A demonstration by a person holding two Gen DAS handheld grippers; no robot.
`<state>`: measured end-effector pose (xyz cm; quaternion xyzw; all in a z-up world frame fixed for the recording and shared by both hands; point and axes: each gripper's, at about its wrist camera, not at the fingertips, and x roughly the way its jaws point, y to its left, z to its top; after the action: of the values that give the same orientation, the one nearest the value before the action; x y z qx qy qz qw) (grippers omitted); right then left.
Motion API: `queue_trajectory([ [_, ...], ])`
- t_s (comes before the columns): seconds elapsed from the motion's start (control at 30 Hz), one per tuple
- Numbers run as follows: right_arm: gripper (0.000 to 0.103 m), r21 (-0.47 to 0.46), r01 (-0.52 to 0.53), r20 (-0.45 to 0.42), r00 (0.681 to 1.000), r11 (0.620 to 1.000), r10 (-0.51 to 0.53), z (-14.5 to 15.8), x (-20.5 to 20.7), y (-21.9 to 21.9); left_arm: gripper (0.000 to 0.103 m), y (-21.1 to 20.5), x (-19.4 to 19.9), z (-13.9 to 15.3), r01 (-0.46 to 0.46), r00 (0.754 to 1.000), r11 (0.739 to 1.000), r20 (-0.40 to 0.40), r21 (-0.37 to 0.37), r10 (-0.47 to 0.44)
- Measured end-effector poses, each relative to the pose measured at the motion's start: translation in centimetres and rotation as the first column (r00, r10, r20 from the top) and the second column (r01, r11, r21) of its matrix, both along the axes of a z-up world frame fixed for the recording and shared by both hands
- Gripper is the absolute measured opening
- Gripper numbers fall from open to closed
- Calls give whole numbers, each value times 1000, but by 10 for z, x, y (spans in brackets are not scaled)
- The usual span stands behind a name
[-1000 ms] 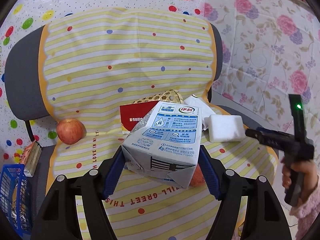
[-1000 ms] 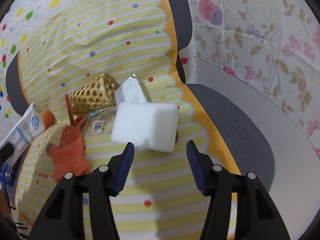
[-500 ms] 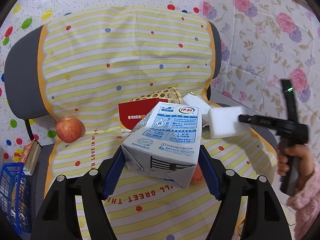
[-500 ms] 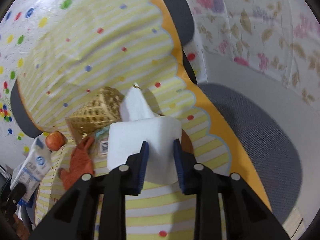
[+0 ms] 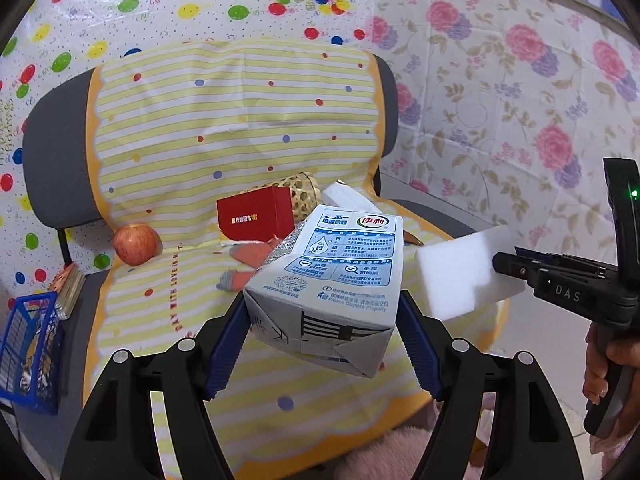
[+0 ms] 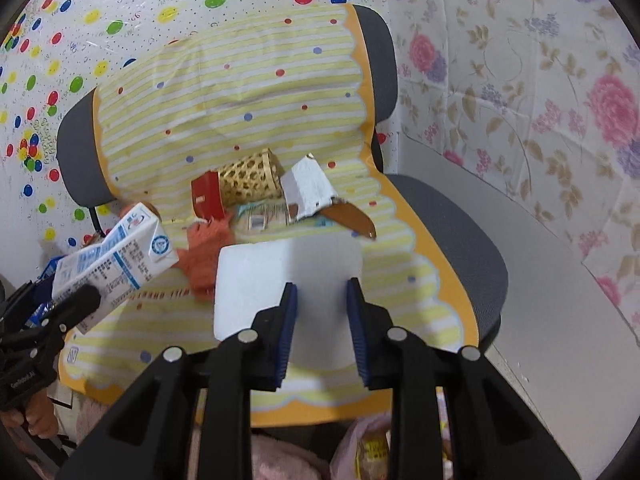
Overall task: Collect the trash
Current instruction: 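Carry the milk carton with the left tool while the right tool carries the white foam block to the bin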
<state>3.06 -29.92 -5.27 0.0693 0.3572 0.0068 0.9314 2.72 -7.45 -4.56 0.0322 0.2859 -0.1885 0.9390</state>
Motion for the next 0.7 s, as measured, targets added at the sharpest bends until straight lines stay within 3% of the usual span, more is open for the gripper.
queue_trajectory([
  [0.3,26,-64,64,5,998,996,-64,5,-54,-3,72,-10,-38,-12,55,998,998,-17,-15,-55],
  [0.7,27,-160,257,-17,965,953,-263,-1,-126,-46,72,-78,-74,-25,274,961,961,-31,-37,-275],
])
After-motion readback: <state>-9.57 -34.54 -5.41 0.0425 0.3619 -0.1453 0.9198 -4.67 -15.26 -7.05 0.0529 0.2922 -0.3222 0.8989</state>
